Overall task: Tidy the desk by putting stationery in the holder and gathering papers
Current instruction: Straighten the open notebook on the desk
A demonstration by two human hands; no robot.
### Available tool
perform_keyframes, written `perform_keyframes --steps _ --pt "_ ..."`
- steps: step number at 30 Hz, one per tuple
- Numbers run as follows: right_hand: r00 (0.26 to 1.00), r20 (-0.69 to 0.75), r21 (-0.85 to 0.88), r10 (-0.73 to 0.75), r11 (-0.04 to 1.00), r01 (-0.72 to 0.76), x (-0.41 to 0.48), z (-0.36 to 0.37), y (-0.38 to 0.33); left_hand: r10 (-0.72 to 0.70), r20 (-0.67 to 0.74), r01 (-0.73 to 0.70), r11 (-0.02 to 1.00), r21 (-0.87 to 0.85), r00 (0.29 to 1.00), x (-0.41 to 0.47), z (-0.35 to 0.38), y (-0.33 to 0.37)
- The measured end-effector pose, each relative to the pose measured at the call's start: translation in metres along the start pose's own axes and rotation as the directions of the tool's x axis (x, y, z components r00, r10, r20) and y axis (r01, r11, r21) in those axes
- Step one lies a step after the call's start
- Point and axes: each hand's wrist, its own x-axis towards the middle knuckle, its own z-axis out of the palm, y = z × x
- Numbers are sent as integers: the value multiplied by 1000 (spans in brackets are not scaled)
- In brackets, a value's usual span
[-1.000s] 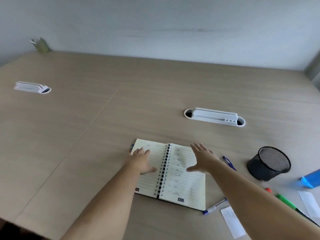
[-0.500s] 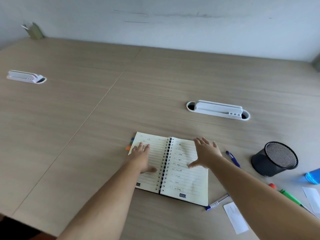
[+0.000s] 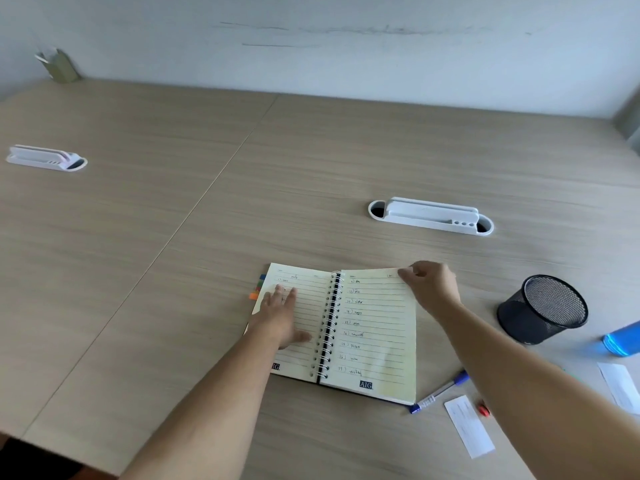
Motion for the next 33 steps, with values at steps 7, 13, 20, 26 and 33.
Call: perform_keyframes --steps 7,13,20,26,33 --pt "638 751 447 167 583 -678 -13 6 16 49 163 63 789 -611 985 -18 -28 19" --pt "587 810 313 -7 851 -422 -26 29 -33 229 302 128 561 -818 925 -51 -80 42" --pt "812 574 -139 -102 965 220 -29 51 -42 -123 -128 54 895 -442 984 -41 -101 24" --pt "868 497 -623 -6 693 362 -24 42 1 -261 -179 179 909 -376 948 -21 -79 -16" --pt "900 435 -579 1 766 279 -19 40 26 -314 -242 260 937 -231 918 9 -25 -28"
